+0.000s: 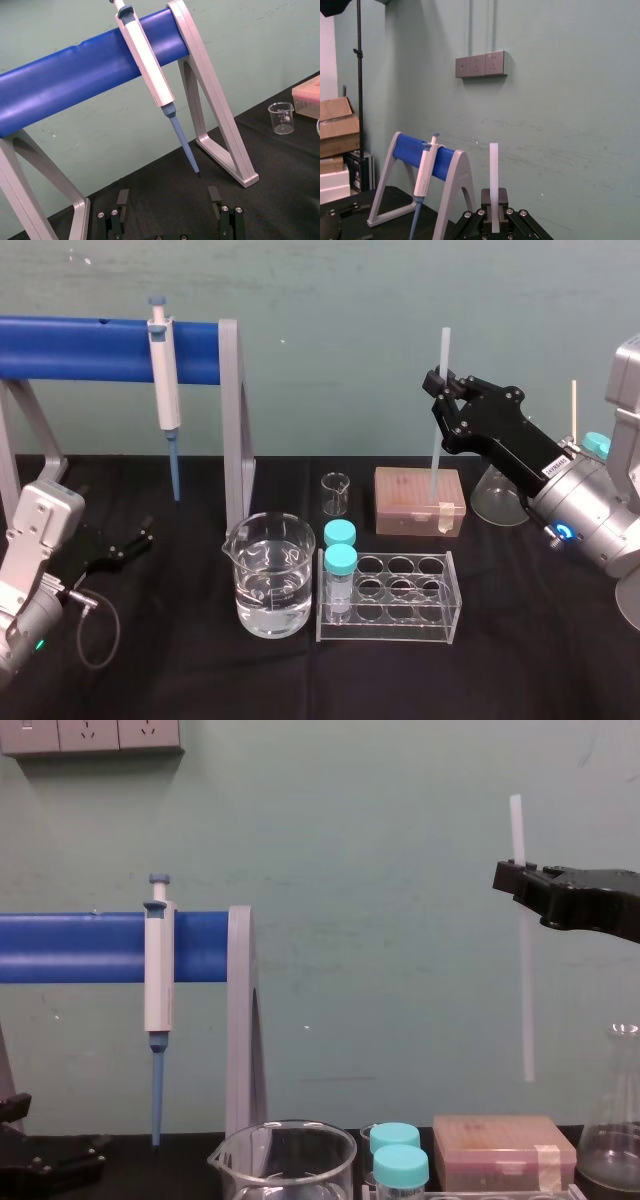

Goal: Pick up the stirring rod with one hand, then place it down.

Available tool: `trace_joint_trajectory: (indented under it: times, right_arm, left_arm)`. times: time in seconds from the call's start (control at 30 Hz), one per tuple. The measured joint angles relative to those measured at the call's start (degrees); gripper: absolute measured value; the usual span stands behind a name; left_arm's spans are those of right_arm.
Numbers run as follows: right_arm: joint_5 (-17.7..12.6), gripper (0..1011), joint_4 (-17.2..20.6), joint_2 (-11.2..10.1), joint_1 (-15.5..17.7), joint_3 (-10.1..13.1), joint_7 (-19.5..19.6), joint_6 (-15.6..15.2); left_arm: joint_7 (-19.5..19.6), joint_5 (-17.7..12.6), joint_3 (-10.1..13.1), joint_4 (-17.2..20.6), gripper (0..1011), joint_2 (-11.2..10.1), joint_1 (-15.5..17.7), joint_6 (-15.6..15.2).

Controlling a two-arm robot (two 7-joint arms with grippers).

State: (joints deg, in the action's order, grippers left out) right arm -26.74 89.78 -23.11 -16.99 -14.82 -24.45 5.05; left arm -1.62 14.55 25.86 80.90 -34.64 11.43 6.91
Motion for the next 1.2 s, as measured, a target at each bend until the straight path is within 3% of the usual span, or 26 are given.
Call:
trace_joint_trajectory:
  times: [1.2]
  right_arm:
    - [-0.1,72,-1.1,0.1,-0.8,-0.6,-0.6,0.1]
  left_arm:
    - [0.0,0.0,0.0,0.0,1000,0.0,0.0,0.0]
